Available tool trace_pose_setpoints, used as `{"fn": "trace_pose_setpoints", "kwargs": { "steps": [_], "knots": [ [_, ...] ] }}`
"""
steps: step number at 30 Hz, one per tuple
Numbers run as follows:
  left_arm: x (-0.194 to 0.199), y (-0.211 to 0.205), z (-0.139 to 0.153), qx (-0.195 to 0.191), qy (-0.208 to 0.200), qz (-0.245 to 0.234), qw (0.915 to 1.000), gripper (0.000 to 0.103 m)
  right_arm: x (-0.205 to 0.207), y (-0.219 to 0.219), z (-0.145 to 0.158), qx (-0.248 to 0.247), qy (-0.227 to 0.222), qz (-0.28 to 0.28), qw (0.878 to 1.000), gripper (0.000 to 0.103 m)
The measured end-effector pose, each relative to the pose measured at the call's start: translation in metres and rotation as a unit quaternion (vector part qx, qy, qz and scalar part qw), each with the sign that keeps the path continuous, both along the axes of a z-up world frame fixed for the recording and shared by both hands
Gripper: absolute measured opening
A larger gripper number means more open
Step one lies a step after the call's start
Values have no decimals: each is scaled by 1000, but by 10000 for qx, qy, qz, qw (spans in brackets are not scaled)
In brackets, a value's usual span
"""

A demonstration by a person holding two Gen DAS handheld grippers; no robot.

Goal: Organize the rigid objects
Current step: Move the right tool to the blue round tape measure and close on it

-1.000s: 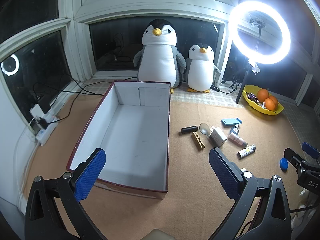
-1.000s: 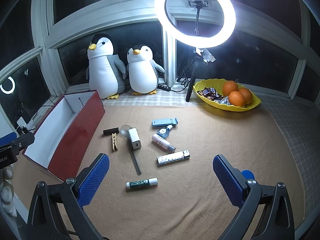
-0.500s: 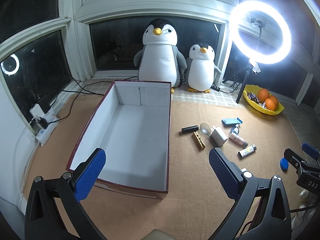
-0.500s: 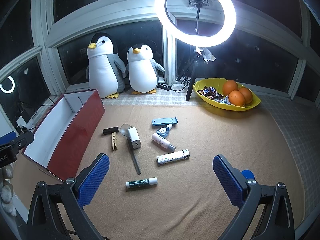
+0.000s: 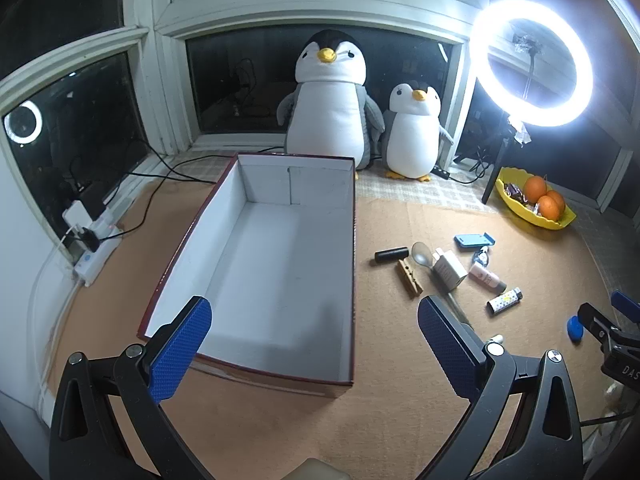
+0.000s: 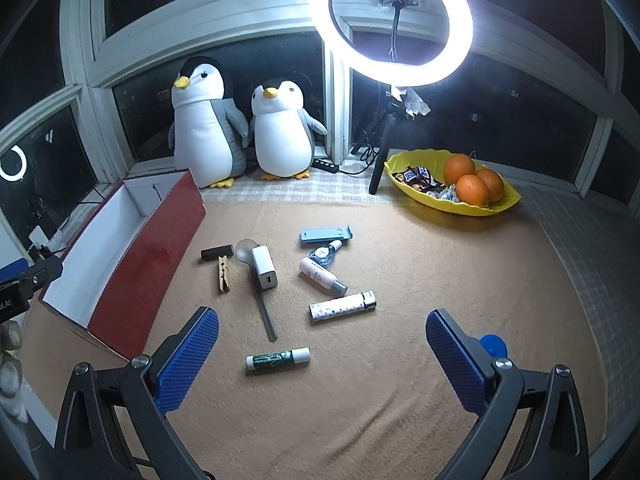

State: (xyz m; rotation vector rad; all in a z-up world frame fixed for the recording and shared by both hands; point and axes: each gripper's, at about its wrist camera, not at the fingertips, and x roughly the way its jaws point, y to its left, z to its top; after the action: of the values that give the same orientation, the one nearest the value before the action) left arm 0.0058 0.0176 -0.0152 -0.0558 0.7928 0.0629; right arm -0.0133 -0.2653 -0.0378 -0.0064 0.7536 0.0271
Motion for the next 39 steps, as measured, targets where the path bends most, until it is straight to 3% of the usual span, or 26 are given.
{"fn": "trace_pose_setpoints", "kwargs": {
  "steps": [12, 21, 23, 28, 31, 39],
  "knots": [
    [12, 26, -17, 64, 282, 182, 9994, 102, -6, -10, -6, -128, 254, -275, 9992, 102],
    [20, 71, -26, 71, 462, 601, 9971, 102, -12, -27, -11, -163, 346, -611, 9974, 102],
    [22, 85, -31, -20, 579, 680, 9960, 95, -13, -30, -13, -135, 364, -679, 9969, 102],
    [28, 110, -38, 95, 647, 955, 9933, 95, -11, -37, -18, -95, 403, -808, 9959, 102],
    [33, 124, -47, 111, 768, 1058, 9913, 77, -11, -44, -21, -73, 405, -922, 9949, 102],
    [47, 136, -70, 59, 997, 1100, 9889, 62, -15, -70, -25, -107, 459, -1345, 9898, 102]
  ]
}}
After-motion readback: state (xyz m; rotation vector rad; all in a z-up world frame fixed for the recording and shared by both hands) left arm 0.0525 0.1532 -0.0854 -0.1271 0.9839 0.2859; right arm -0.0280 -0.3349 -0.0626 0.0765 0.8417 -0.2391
